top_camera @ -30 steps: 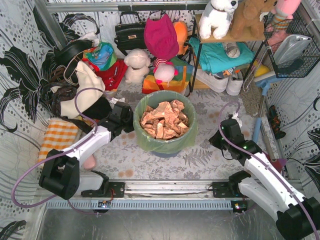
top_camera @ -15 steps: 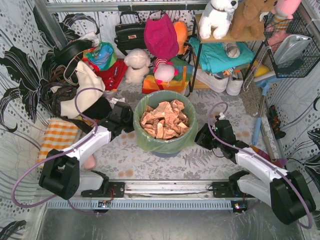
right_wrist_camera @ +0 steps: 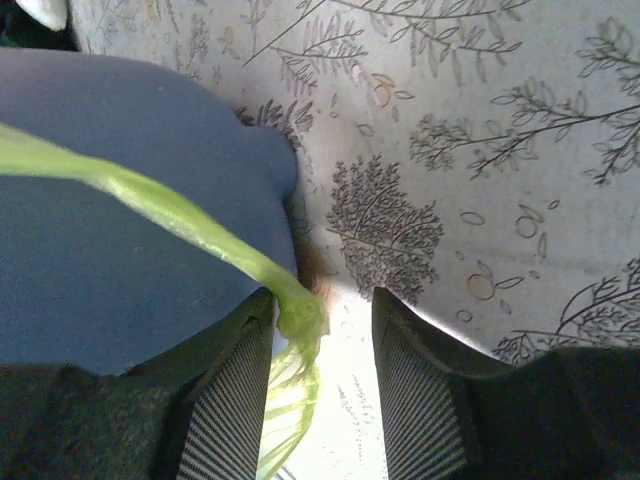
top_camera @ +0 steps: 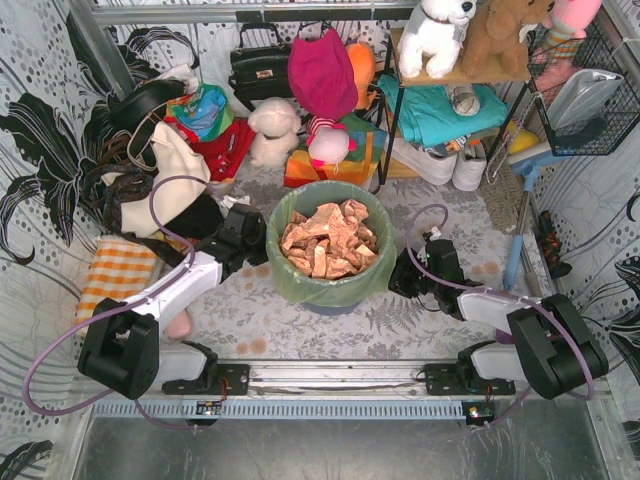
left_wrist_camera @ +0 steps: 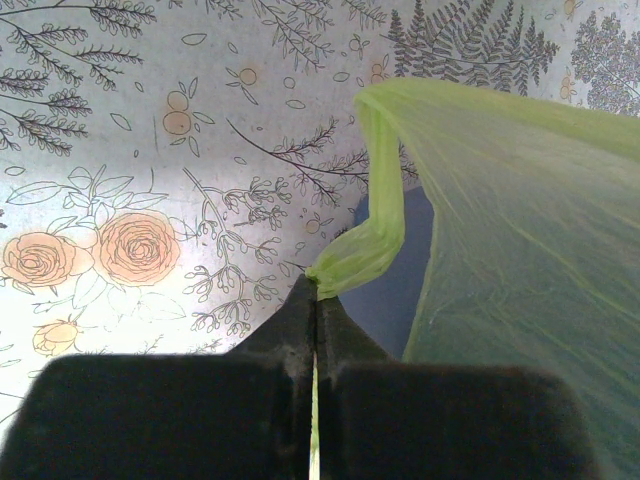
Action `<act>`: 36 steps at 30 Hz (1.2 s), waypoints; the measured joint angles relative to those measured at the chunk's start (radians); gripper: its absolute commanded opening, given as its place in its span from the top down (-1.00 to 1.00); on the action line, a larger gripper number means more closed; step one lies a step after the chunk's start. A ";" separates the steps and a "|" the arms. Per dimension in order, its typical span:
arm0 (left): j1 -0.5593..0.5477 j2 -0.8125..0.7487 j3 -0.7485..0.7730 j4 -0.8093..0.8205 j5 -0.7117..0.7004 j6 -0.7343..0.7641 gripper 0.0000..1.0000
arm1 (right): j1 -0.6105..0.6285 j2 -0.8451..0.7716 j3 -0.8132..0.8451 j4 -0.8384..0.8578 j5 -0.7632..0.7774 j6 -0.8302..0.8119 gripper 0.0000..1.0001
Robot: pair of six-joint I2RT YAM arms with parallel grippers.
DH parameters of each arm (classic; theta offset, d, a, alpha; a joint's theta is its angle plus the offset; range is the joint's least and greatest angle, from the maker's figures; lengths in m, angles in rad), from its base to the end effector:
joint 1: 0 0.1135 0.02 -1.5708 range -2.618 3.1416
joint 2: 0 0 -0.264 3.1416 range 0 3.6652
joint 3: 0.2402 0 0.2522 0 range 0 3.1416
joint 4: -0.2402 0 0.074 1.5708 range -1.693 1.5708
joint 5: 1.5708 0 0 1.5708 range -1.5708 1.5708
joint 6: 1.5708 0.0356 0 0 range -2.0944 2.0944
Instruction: Tie the trash bag
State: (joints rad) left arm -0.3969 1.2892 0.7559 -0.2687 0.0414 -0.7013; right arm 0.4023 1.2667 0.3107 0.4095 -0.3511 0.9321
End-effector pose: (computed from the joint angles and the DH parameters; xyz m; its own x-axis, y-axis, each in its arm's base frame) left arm 0.2431 -0.1035 0.2155 -0.7728 -0.3751 -0.5120 -0.1123 0.8748 -0.4713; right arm 0.2004 0.0986 0.1441 -0.7973 0.4800 -0.3658 0.0036 0.6099 0.7925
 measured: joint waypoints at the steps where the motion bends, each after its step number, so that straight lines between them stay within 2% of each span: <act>1: 0.000 0.000 0.000 0.000 0.000 0.000 1.00 | -0.005 0.013 -0.004 0.017 -0.004 0.003 0.15; 7: 0.000 0.000 0.000 0.000 0.000 0.000 1.00 | -0.054 0.109 -0.037 0.151 -0.048 0.029 0.27; 10: 0.000 0.000 0.000 -0.001 0.000 0.000 1.00 | -0.074 0.149 -0.055 0.229 -0.069 0.050 0.40; 20: 0.000 0.000 -0.001 -0.009 -0.001 0.000 1.00 | -0.090 0.235 -0.090 0.413 -0.106 0.109 1.00; 23: 0.000 0.000 -0.001 -0.009 -0.001 0.000 1.00 | -0.092 0.233 -0.101 0.434 -0.105 0.121 1.00; 27: 0.000 0.000 -0.002 -0.013 -0.005 0.000 1.00 | -0.097 0.187 -0.114 0.422 -0.090 0.122 1.00; 31: 0.000 -0.023 -0.013 -0.021 -0.019 0.000 1.00 | -0.100 0.073 -0.119 0.360 -0.061 0.118 1.00; 36: 0.000 -0.175 -0.061 -0.034 -0.039 0.000 1.00 | -0.102 -0.145 -0.119 0.241 -0.014 0.082 1.00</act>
State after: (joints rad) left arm -0.3969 1.1141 0.6952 -0.3027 0.0025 -0.7013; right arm 0.3004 1.1221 0.1921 0.6502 -0.3649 1.0138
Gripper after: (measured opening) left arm 0.008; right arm 0.004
